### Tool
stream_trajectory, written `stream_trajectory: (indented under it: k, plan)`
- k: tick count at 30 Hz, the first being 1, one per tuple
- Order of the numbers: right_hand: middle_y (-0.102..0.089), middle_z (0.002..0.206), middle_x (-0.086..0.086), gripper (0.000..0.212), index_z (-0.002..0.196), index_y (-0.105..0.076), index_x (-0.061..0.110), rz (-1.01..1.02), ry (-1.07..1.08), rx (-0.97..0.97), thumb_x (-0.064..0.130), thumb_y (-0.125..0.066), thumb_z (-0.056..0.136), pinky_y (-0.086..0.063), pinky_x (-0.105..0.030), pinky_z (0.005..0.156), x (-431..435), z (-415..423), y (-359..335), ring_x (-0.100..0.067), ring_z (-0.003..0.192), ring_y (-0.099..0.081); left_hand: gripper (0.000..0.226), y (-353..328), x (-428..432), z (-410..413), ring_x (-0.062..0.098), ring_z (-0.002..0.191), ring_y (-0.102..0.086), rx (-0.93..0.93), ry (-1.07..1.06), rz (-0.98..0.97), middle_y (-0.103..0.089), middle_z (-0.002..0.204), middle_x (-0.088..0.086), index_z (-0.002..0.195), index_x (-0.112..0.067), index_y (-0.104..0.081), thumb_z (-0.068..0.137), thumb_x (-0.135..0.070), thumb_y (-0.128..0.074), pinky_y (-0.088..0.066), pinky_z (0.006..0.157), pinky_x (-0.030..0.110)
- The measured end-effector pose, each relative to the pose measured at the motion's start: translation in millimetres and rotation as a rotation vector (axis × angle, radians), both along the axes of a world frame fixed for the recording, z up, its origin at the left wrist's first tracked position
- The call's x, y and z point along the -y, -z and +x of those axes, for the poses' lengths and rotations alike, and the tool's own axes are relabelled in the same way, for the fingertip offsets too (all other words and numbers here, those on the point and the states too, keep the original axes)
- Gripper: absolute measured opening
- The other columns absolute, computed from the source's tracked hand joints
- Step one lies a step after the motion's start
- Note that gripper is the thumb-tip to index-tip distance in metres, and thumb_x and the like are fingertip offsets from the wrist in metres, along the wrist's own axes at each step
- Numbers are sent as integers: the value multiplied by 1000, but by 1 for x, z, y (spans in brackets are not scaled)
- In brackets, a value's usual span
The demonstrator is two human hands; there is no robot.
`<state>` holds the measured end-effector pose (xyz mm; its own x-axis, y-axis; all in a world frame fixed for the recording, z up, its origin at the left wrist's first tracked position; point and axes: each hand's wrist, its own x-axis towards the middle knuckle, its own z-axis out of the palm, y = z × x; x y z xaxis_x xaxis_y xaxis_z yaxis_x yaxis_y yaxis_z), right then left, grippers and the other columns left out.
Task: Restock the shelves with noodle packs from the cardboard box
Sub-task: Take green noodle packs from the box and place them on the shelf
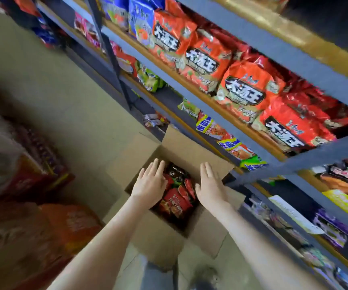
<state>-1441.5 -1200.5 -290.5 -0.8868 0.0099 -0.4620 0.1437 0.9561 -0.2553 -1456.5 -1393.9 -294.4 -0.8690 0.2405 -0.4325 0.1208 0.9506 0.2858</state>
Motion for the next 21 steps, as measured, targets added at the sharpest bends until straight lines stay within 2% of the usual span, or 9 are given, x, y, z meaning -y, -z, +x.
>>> stream_trajectory:
  k: [5,8,11,16,18,21]
  plan:
    - [1,160,-6,69,152,0,10,54,32,169,27,-42,100,-6,-28,117,17,-17,127,-20,147,-2,63,116,26,-23,19,148,4,166,-43,-25,9,160,3,152,-18,7,103,-34,-28,1,119,36]
    - [-2,160,-4,72,153,0,12,40,105,235,26,-46,99,-10,-25,116,18,-25,218,-18,147,-5,63,194,15,-34,18,148,6,202,-54,1,13,160,2,151,-20,13,103,-34,-26,3,119,34]
    - [-16,157,-3,71,153,-8,15,30,107,227,23,-50,96,-13,-24,114,17,-41,310,-18,144,-15,64,272,1,-42,18,147,9,216,-78,39,14,160,3,152,-21,13,104,-30,-28,4,118,34]
    - [-31,151,-5,63,150,-21,15,55,-5,244,33,-50,97,-23,-33,113,20,-77,448,-23,138,-28,73,385,-12,-50,20,147,10,233,-121,26,15,159,6,151,-22,16,102,-22,-38,2,120,38]
    - [-34,149,-7,65,150,-20,13,66,-58,256,29,-51,96,-23,-35,112,23,-90,492,-26,136,-30,72,420,-14,-54,23,147,8,231,-125,27,14,159,9,150,-20,16,102,-21,-37,-2,121,40]
    - [-37,146,-9,61,148,-21,12,159,-59,263,27,-48,95,-21,-39,110,27,-103,540,-27,133,-30,75,459,-17,-56,23,147,11,232,-127,-2,17,159,9,149,-17,19,101,-21,-38,0,120,43]
